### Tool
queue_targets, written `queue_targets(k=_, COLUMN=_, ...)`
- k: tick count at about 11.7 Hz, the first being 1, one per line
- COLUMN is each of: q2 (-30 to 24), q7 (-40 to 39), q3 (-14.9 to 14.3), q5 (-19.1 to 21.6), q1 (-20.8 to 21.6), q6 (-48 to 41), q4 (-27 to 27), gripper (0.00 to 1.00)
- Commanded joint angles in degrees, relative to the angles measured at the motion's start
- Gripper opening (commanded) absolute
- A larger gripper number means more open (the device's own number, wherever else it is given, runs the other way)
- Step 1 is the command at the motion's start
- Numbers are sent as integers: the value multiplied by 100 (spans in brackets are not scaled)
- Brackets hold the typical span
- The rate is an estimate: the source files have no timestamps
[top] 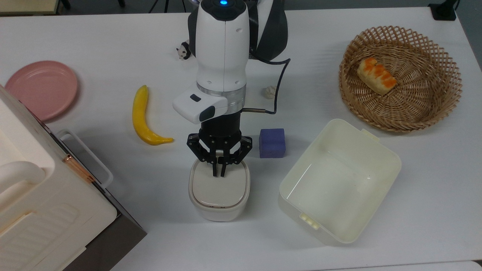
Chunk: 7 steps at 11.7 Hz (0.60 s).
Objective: Open the trash can
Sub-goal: 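Lower the gripper onto the trash can lid and press it open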
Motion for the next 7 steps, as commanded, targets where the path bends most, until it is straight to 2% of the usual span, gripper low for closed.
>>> queue_targets(k=1, q2=44, q7=-43, q3=-75, q5=-113, q1=104, q6=-29, q4=-375, gripper=16)
queue_targets(k=4, q2=-87, q7=-8, q3=-66, q5=-104, q1=104, q6=-38, q4=-367, gripper=16)
queue_targets(k=7, q2=-753, q7=10, q3=-58, q5=-69, q1=86, q6=-475, q4=-384, gripper=16)
